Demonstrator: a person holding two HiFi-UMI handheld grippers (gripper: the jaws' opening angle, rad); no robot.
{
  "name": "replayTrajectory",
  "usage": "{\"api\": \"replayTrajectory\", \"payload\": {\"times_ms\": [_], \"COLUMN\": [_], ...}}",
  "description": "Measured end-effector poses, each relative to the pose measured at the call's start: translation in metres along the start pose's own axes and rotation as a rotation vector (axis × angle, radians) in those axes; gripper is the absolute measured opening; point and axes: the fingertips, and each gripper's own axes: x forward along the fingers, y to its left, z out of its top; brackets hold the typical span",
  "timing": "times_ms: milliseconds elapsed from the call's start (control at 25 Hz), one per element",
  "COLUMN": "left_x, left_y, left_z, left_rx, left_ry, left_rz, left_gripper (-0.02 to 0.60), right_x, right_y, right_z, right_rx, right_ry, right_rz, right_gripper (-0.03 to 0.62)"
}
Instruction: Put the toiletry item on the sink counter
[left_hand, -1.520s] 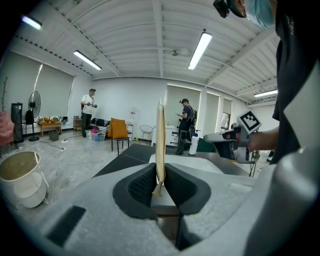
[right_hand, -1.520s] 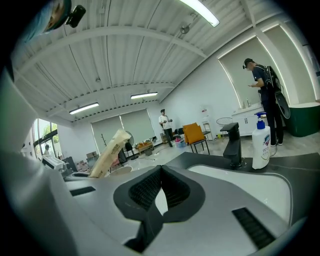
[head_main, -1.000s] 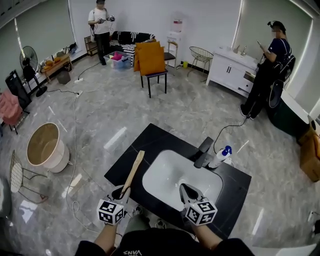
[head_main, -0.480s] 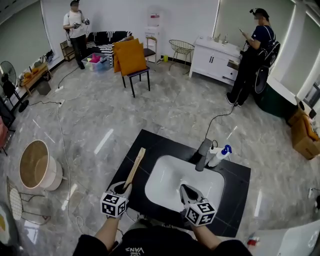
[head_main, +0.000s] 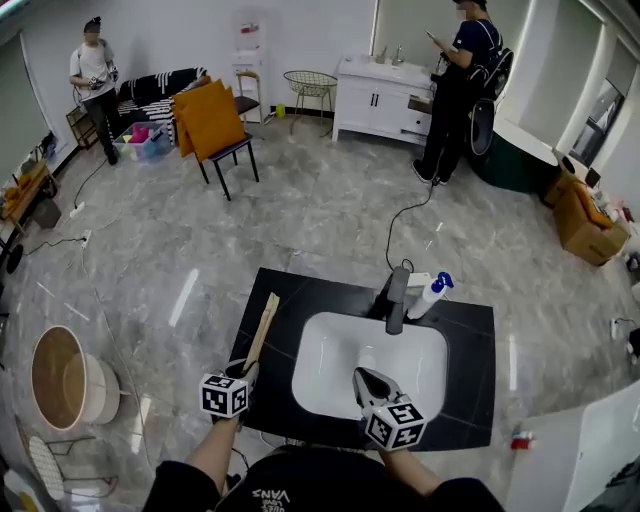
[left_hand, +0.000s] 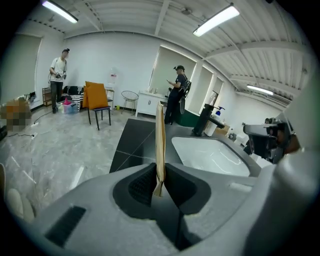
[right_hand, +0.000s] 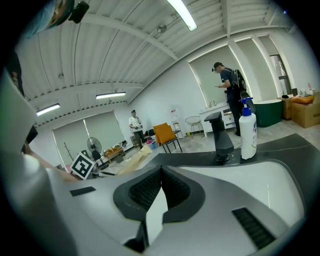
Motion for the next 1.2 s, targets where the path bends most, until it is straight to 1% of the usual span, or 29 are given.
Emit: {"api": "replayTrajectory", "payload": {"times_ms": [160, 360, 520, 840, 960, 1200], "left_x": [0.02, 0.039, 0.051, 0.068, 0.074, 0.083], "left_y": [0.01, 0.018, 0.021, 0.024, 0.026, 0.025], "left_z": [0.004, 0.005, 0.011, 0.005, 0.009, 0.014], "left_rx": [-0.019, -0.037, -0.094, -0.147, -0.167, -0.156], "left_ry": [0.052, 0.123, 0.139, 0.209, 0.219, 0.233], "left_rz": [-0.046, -0.053, -0.067, -0.052, -0.037, 0.005], "left_gripper": [0.052, 0.052, 0.054, 0.054, 0.055, 0.064], "right_x": [0.003, 0.009, 0.015, 0.016, 0.013, 0.01], "right_y": [0.004, 0.007, 0.01, 0.013, 0.011, 0.009], "right_z": [-0.002, -0.004, -0.005, -0.006, -0.006, -0.004], "right_rx": [0.016, 0.028, 0.03, 0.025, 0.025, 0.035], "right_ry": [-0.006, -0.01, -0.012, -0.013, -0.015, -0.018], "right_rz": [-0.039, -0.059, -0.058, -0.055, -0.062, -0.068], "right_gripper": [0.0, 0.0, 0.0, 0.0, 0.0, 0.0]}}
